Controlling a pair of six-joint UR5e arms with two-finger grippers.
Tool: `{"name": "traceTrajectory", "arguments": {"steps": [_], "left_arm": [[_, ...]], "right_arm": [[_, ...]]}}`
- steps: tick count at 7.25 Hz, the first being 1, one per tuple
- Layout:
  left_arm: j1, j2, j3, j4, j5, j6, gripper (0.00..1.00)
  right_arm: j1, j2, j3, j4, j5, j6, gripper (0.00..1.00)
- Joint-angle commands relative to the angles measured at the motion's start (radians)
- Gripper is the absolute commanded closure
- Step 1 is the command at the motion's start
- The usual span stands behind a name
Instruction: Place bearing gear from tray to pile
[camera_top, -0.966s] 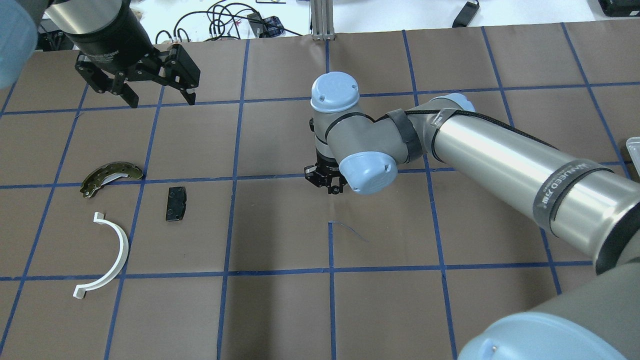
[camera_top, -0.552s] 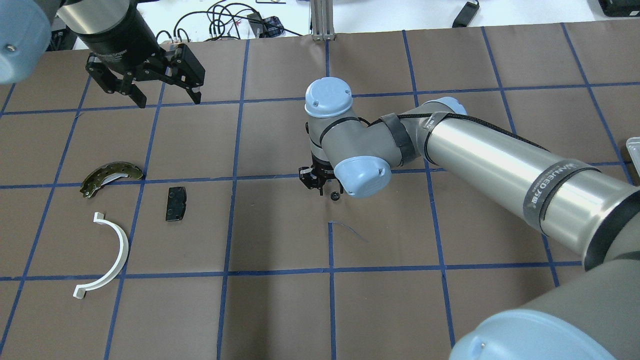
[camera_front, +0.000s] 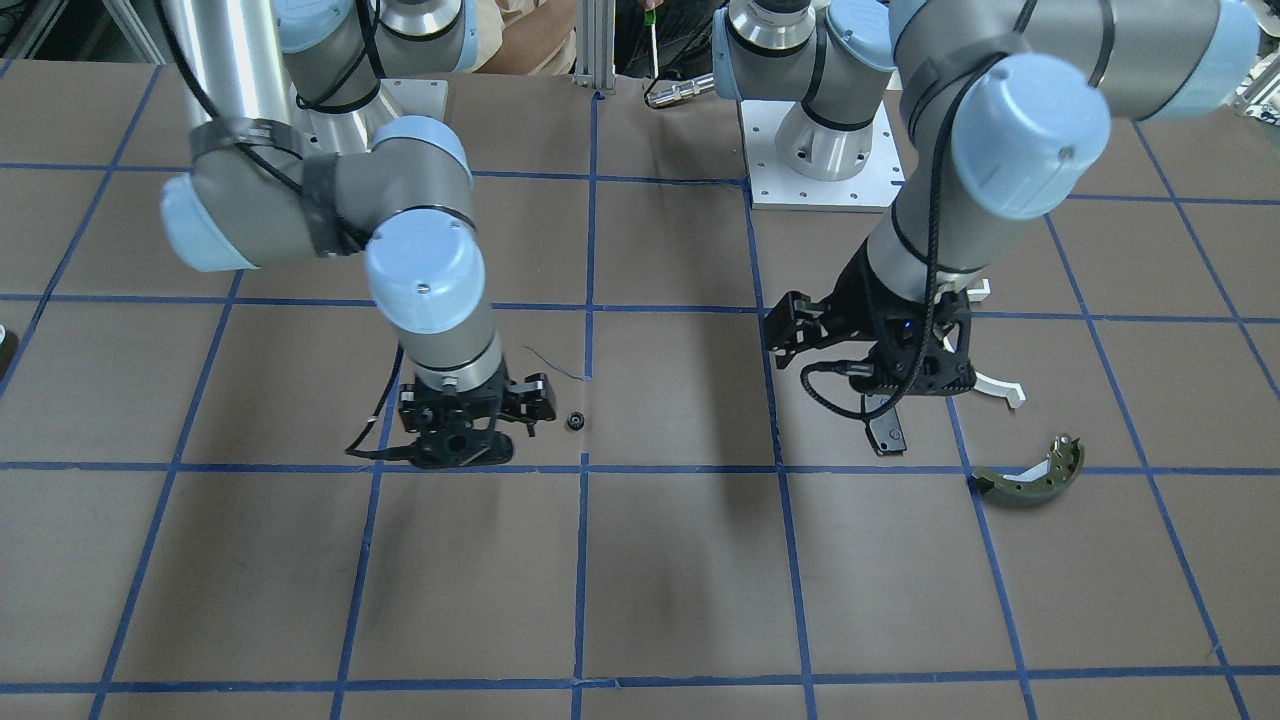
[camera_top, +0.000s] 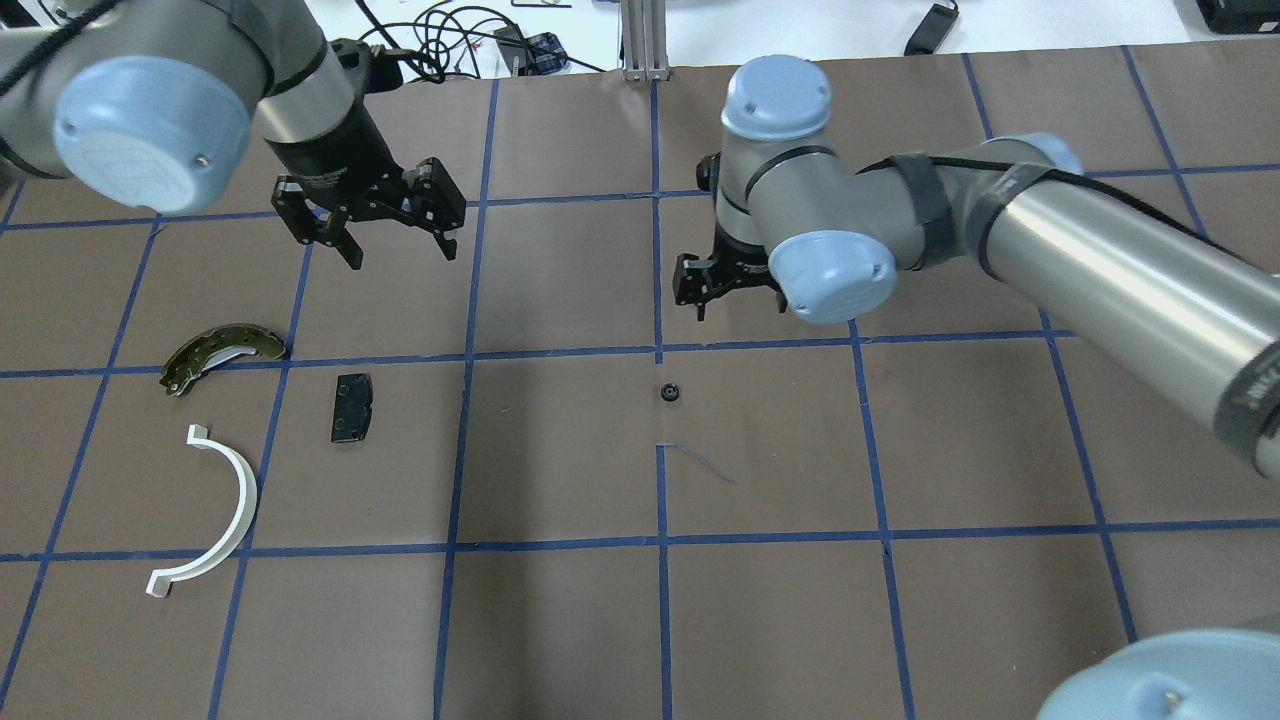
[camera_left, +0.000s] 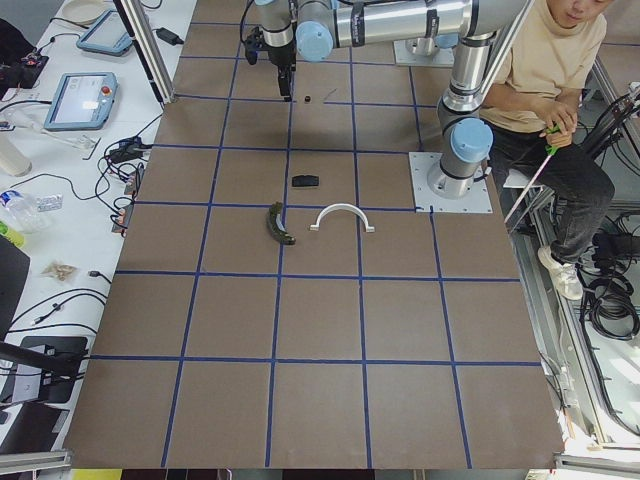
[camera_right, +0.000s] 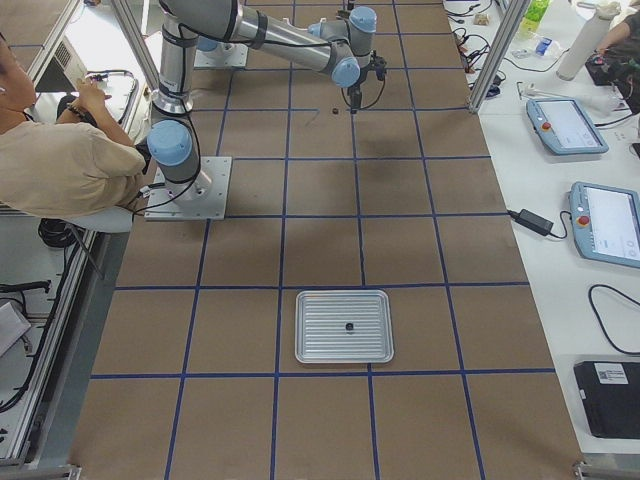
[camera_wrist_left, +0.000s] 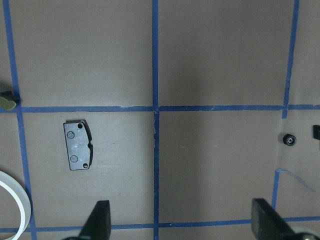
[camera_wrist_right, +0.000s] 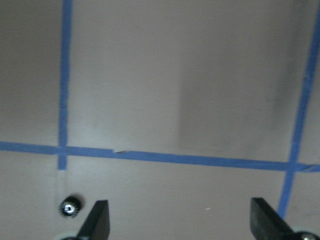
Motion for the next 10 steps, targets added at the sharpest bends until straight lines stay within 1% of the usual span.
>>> {"name": "traceTrajectory", "arguments": {"steps": [1,3,4,5,6,7,8,9,10], "left_arm": [[-0.11,-0.1,-0.054,0.185,0.007,-0.123,0.0],[-0.237,-0.165,-0.059,0.273,0.018,-0.291,0.0],[-0.27,-0.188,-0.065,0.334,0.018,-0.371,0.0],[-0.319,-0.208,-0.08,0.361,0.031,-0.436,0.0],[-0.362,-0.235,-0.1,0.426,0.062,-0.477,0.0],[-0.381,-0.258,-0.126,0.5,0.073,-0.487,0.0],[-0.401,-0.288,-0.144,0.538,0.074,-0.504,0.0],[-0.413,-0.308,-0.151,0.574,0.073,-0.505,0.03],[-0.422,-0.321,-0.169,0.583,0.071,-0.51,0.07]], "right_arm": [[-0.219,-0.081,0.007,0.076,-0.015,-0.232,0.0],[-0.428,-0.124,0.056,0.084,-0.031,-0.483,0.0],[-0.521,-0.137,0.071,0.084,-0.031,-0.617,0.0],[-0.614,-0.139,0.079,0.078,-0.031,-0.726,0.0],[-0.706,-0.139,0.078,0.066,-0.029,-0.864,0.0],[-0.804,-0.133,0.074,0.052,-0.025,-0.997,0.0],[-0.871,-0.13,0.071,0.015,-0.025,-1.07,0.0],[-0.912,-0.116,0.07,-0.044,-0.026,-1.095,0.0],[-0.959,-0.077,0.055,-0.083,-0.026,-1.128,0.02]]}}
